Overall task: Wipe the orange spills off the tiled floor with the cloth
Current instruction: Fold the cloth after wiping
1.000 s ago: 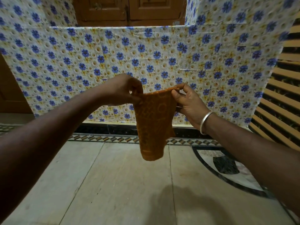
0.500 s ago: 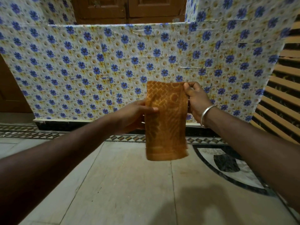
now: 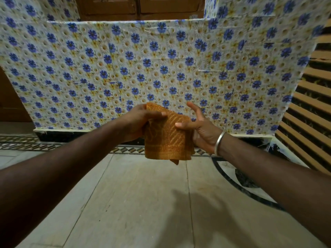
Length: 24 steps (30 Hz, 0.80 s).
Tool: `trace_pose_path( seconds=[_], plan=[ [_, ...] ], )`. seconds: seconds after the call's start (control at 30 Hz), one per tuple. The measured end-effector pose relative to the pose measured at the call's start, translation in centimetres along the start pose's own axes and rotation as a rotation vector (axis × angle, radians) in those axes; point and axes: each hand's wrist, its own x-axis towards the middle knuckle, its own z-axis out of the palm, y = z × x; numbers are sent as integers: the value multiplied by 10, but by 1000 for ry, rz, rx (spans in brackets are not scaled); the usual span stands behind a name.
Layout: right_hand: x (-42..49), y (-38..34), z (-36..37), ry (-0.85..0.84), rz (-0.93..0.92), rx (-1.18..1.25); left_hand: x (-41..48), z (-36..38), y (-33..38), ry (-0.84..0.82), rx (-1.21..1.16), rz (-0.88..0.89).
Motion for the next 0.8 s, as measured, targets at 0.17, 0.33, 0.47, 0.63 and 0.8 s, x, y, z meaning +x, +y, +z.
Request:
trace_pose_path(
  seconds=[0.17,0.33,0.47,0.63,0.8],
  plan=[
    [6,3,4,90,-66,-131,7,-3,-7,80,34,-12],
    [10,2,1,110,14,-69,6,-3,-10,4,86,52],
    [7,6,-4,-23,225,-16,9,-2,-12,-31,106,114],
    [6,12,-1,-40,136,78,12,-5,-10,-97,54,149],
    [15,11,-1,112,-98,-26,13,-11,-10,-41,187,196]
  ],
)
